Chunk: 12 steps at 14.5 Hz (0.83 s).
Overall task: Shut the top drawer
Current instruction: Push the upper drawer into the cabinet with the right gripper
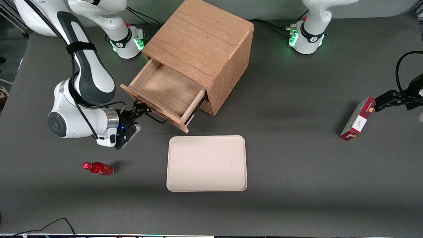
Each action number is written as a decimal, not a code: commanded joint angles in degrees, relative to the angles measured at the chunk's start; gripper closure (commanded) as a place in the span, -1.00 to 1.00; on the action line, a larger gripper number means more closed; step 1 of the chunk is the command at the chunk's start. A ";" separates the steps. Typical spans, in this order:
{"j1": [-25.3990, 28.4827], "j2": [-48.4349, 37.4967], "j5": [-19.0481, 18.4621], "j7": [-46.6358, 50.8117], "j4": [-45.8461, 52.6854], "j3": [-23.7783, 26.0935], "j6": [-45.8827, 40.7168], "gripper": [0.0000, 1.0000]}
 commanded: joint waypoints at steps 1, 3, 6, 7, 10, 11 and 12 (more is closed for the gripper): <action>0.28 -5.01 2.44 1.93 -5.51 0.87 0.99 -1.00; 0.28 -5.89 2.80 2.54 -6.13 1.05 0.99 -1.00; 0.37 -6.16 3.15 2.81 -6.22 1.40 0.99 -1.00; 0.37 -6.59 3.85 3.68 -6.65 2.10 0.99 -1.00; 0.37 -7.39 4.03 4.92 -8.06 3.60 1.86 -1.00; 0.37 -8.17 5.07 5.53 -9.19 3.69 2.83 -1.00; 0.46 -8.96 5.87 5.97 -10.34 3.95 3.53 -1.00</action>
